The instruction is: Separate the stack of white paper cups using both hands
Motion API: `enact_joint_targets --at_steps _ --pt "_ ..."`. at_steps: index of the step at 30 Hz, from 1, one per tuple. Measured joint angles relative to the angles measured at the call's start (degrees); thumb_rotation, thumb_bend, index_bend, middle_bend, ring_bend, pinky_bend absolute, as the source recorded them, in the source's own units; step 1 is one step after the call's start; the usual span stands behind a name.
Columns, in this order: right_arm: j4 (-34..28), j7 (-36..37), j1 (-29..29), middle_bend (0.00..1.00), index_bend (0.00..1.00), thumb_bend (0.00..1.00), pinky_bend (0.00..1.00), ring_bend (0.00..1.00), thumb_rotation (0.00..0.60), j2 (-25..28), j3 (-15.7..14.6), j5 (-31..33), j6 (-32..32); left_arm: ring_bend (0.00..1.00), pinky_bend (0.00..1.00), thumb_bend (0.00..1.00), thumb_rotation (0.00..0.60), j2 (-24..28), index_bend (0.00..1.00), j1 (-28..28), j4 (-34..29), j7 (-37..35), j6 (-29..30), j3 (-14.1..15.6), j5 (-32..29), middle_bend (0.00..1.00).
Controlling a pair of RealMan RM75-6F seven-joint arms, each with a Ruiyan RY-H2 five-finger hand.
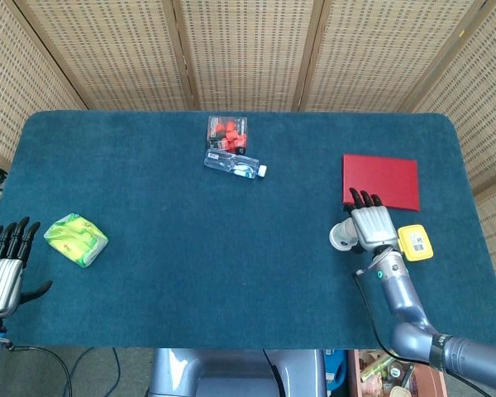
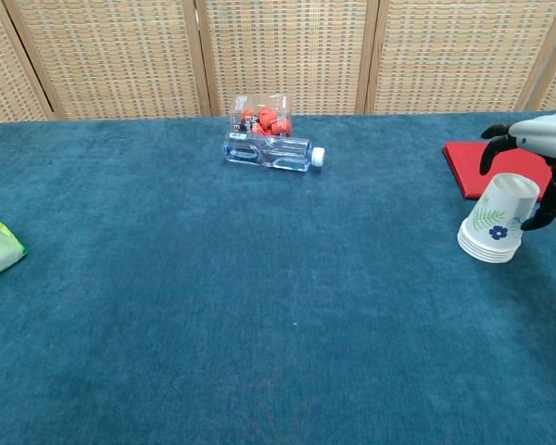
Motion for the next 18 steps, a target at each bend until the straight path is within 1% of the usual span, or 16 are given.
enact_joint_targets --at_steps 1,5,7,10,12,15,18 --pt "0.6 0.14 0.22 0.07 0.38 0.1 0.21 0.0 0.6 -0.44 -0.19 0.11 -0.12 0.0 0.0 0.13 0.6 -0.03 0.0 -0.01 0.05 -0.02 -0.02 -0.03 -0.05 0.0" --pt "2.48 0.46 0.6 0.18 0.5 0.1 0.27 0.0 0.6 -1.82 -0.78 0.1 0.14 0.0 0.0 0.13 0.6 -0.1 0.0 -0.08 0.11 -0.08 -0.25 0.07 -0.09 0.0" --pt "3.67 0.32 0.66 0.23 0.55 0.1 0.31 0.03 0.6 -2.8 -1.25 -0.02 1.09 0.0 0.0 0.13 0.6 -0.09 0.0 -0.08 0.06 -0.29 -0.22 0.16 0.09 0.0" --pt "4.53 0.73 0.5 0.33 0.62 0.1 0.41 0.13 0.6 -3.93 -1.69 -0.99 2.82 0.0 0.0 0.13 0.6 -0.03 0.0 -0.03 0.08 -0.4 -0.08 0.17 0.1 0.0" --pt "4.72 1.31 0.31 0.43 0.67 0.11 0.52 0.25 0.6 -4.3 -1.92 -2.14 3.73 0.0 0.0 0.13 0.6 -0.02 0.0 -0.04 0.05 -0.43 -0.03 0.16 0.16 0.0" --pt "4.78 2.6 -0.01 0.56 0.72 0.13 0.64 0.4 0.6 -4.74 -2.09 -3.88 4.66 0.0 0.0 0.13 0.6 -0.06 0.0 -0.03 0.01 -0.36 0.25 0.17 0.44 0.0" --pt "4.59 3.86 -0.31 0.62 0.76 0.15 0.71 0.47 0.6 -4.93 -2.17 -5.49 5.4 0.0 0.0 0.13 0.6 -0.15 0.0 0.03 0.05 -0.43 0.68 0.13 0.73 0.0"
